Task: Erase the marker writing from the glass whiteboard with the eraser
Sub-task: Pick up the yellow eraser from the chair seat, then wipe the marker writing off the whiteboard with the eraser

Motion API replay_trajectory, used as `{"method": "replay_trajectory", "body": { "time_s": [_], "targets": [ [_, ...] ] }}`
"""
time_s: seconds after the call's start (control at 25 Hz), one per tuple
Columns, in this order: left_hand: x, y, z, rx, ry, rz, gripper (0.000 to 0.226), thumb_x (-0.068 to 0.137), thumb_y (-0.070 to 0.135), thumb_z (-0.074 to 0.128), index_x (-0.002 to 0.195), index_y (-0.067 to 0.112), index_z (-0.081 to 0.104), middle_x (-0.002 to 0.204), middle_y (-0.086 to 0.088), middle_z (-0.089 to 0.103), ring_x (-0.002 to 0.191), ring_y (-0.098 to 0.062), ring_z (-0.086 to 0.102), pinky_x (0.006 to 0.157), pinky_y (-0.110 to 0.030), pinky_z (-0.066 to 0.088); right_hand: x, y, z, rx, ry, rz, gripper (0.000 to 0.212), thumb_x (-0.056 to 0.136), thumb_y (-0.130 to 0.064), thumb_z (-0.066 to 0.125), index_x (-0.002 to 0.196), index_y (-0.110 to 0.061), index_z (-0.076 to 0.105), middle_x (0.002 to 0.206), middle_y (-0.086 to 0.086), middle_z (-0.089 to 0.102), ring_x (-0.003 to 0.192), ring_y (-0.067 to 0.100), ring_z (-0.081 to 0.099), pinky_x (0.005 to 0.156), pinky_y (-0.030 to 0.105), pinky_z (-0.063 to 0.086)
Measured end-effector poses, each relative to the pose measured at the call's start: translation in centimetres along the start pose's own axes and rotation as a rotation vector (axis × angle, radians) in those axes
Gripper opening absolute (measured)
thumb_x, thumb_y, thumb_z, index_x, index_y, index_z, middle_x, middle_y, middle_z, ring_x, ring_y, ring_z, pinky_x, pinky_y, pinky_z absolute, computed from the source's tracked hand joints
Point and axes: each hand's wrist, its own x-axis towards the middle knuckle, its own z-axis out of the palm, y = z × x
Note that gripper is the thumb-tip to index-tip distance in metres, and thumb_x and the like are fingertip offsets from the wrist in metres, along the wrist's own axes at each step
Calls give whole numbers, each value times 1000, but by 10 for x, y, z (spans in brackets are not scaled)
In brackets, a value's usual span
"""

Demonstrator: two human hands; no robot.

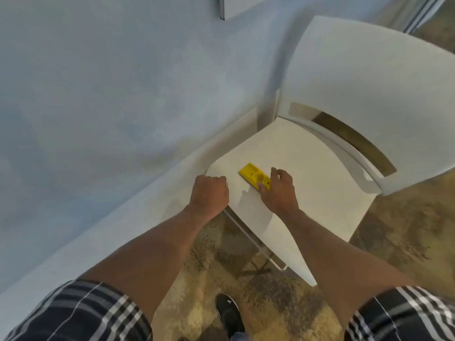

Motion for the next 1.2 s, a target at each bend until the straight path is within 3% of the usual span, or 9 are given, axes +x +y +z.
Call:
{"method": "replay_trajectory", "body": {
  "time_s": [0.12, 0.36, 0.6, 0.72, 0.8, 0.88, 0.96, 1.04, 1.2],
  "targets": [
    [7, 1, 18, -36, 9, -18, 34, 106, 27, 42, 109, 7, 69, 98, -13, 70, 93, -32, 65, 85, -40, 50, 12, 10, 9, 38, -50, 42, 72, 98, -34, 61, 153, 0, 30, 155, 24, 34, 145, 41, 31, 115, 51, 36],
    [5, -10, 42, -24, -107, -29, 48, 104, 38, 45, 140, 8, 57, 145, -15, 52, 133, -34, 48, 105, -46, 44, 23, 9, 28, -21, -109, 10, 69, 95, -35, 64, 148, -2, 35, 144, 20, 47, 131, 41, 46, 104, 48, 44],
    [-7, -24, 40, -12, -71, -60, 46, 102, 35, 47, 137, 8, 59, 149, -17, 49, 138, -34, 44, 109, -47, 43, 9, -11, 37, -148, -105, 111, 52, 92, -37, 60, 134, -8, 46, 124, 15, 52, 114, 38, 52, 92, 46, 49],
    [-19, -36, 22, -7, 34, -91, 40, 95, 29, 60, 127, 5, 66, 140, -19, 58, 131, -37, 53, 101, -46, 51, -9, -48, 36, 233, -109, 293, 39, 84, -36, 67, 109, -8, 59, 103, 14, 60, 95, 35, 61, 81, 42, 53],
    [-29, -46, 3, 30, 91, -105, 36, 82, 23, 75, 112, 4, 73, 125, -20, 67, 116, -39, 65, 88, -45, 59, -26, -80, 35, 500, -116, 279, 36, 85, -32, 69, 112, -9, 63, 96, 8, 63, 83, 25, 62, 67, 34, 53],
    [-39, -61, -19, 80, 153, -145, 39, 70, 22, 85, 104, 6, 76, 121, -20, 71, 112, -39, 70, 84, -44, 64, -43, -116, 31, 655, -117, 203, 37, 90, -32, 68, 122, -17, 60, 101, -1, 65, 87, 16, 64, 64, 27, 51],
    [-48, -79, -42, 128, 227, -177, 45, 67, 24, 87, 107, 7, 76, 127, -21, 70, 117, -40, 69, 87, -45, 63, -56, -153, 21, 794, -118, 129, 32, 92, -33, 67, 122, -28, 55, 104, -12, 63, 92, 10, 64, 70, 25, 55],
    [-59, -98, -67, 144, 311, -208, 50, 70, 26, 86, 115, 7, 74, 135, -22, 66, 124, -42, 65, 93, -48, 61, -64, -191, 2, 881, -117, 33, 29, 93, -32, 67, 117, -36, 51, 103, -20, 61, 91, 1, 63, 65, 13, 50],
    [-89, -133, -133, 157, 492, -293, 58, 76, 30, 83, 128, 9, 67, 144, -21, 59, 133, -41, 58, 102, -50, 54, -76, -268, -45, 944, -84, -196, 31, 94, -28, 68, 119, -34, 52, 108, -14, 63, 95, -1, 61, 65, 9, 45]
  ]
}}
